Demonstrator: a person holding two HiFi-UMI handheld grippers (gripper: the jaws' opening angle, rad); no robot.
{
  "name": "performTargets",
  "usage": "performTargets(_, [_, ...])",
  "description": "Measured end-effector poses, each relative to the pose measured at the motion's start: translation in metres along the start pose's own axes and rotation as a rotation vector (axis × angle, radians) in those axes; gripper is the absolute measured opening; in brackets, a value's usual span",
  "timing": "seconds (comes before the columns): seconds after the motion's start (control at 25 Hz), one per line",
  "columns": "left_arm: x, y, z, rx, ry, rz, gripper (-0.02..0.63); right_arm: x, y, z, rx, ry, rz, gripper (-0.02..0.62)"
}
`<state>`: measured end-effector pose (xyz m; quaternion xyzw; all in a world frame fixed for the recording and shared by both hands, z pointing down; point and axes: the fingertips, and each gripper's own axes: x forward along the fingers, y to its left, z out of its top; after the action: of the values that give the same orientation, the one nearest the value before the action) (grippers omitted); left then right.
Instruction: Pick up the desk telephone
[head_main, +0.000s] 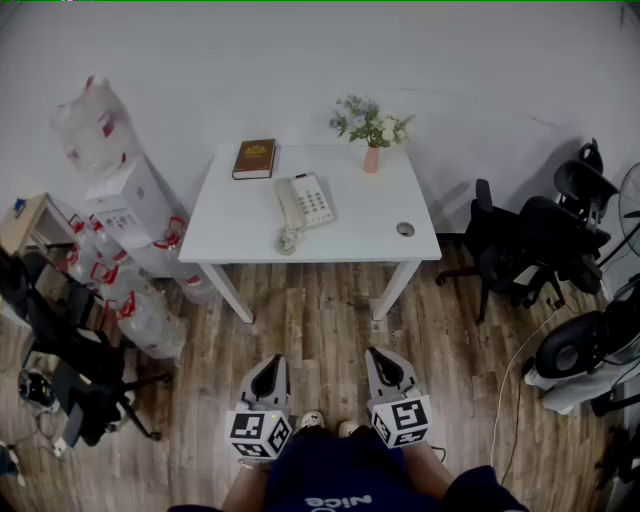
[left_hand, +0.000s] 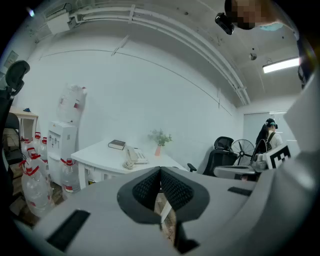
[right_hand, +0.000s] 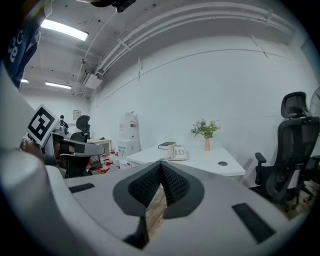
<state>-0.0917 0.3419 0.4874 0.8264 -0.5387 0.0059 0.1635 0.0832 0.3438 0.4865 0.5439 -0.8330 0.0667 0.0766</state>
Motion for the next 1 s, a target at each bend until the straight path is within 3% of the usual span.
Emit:
performTargets(0.44, [0.005, 0.0, 0.004, 0.01, -0.017, -0.014, 0.017, 0.006, 0.007, 0.0, 0.019, -0.01, 0.005, 0.021])
performTargets(1.0, [0.02, 0.051, 0.017, 0.003, -0.021, -0.036, 0.017, 0.036, 0.016, 0.007, 0.027, -0.033, -0.076, 0.022])
